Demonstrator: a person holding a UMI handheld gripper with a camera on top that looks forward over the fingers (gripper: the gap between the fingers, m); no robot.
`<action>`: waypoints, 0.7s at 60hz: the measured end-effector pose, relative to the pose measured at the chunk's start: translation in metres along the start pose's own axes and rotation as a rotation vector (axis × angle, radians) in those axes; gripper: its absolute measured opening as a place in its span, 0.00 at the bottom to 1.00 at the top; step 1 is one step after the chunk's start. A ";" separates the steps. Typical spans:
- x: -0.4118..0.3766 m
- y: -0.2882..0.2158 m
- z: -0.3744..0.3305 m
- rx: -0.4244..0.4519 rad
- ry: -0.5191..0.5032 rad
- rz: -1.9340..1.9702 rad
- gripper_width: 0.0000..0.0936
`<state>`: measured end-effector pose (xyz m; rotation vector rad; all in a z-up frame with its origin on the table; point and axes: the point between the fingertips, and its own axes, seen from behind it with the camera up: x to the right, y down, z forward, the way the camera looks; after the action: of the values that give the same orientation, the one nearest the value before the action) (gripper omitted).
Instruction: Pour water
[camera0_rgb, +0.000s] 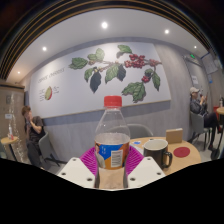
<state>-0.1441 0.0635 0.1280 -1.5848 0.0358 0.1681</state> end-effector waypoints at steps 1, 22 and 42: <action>0.001 0.001 0.001 -0.005 -0.003 0.044 0.34; -0.021 -0.012 0.051 -0.119 -0.165 1.183 0.34; 0.009 -0.037 0.069 -0.052 -0.224 1.869 0.42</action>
<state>-0.1362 0.1338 0.1622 -1.0795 1.3328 1.7572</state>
